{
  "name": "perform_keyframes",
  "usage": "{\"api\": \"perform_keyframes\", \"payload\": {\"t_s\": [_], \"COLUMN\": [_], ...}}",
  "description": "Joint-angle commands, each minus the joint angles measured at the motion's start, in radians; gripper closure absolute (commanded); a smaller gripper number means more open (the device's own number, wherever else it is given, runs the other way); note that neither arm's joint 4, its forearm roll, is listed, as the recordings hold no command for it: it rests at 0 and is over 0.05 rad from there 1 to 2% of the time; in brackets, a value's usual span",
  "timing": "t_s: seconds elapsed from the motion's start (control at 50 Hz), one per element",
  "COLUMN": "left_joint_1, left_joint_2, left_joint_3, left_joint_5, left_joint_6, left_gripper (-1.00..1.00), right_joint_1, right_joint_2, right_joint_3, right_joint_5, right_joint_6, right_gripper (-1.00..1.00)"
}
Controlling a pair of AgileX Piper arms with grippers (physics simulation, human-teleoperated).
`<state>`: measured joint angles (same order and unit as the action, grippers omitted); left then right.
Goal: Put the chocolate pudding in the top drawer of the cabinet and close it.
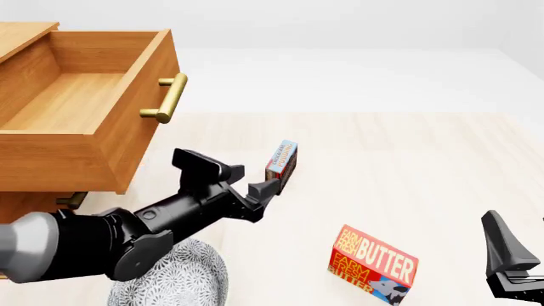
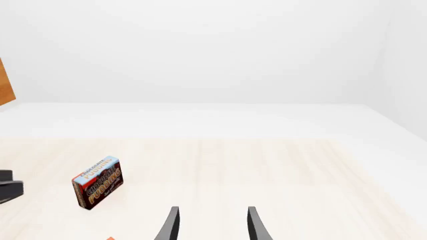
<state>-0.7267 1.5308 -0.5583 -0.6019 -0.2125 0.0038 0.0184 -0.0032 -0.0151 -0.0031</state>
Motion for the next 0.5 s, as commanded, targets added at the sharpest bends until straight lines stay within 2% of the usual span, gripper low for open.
{"api": "perform_keyframes", "payload": {"t_s": [0.02, 0.08, 0.32, 0.5], "left_joint_1": [0.019, 0.024, 0.058, 0.042], "left_joint_2": [0.024, 0.055, 0.077, 0.108], "left_joint_3": [-0.025, -0.018, -0.052, -0.064], "left_joint_5": [0.029, -0.005, 0.026, 0.011], "left_joint_6": [-0.005, -0.010, -0.013, -0.029], "left_gripper": [-1.00, -1.00, -1.00, -1.00], "right_joint_1": [0.000, 0.000, 0.000, 0.000], "right_joint_2": [0.000, 0.000, 0.000, 0.000], "right_joint_3": [0.000, 0.000, 0.000, 0.000], "right_joint_5": [0.000, 0.000, 0.000, 0.000], "right_joint_6": [-0.001, 0.000, 0.000, 0.000], "right_gripper": [-1.00, -1.00, -1.00, -1.00]}}
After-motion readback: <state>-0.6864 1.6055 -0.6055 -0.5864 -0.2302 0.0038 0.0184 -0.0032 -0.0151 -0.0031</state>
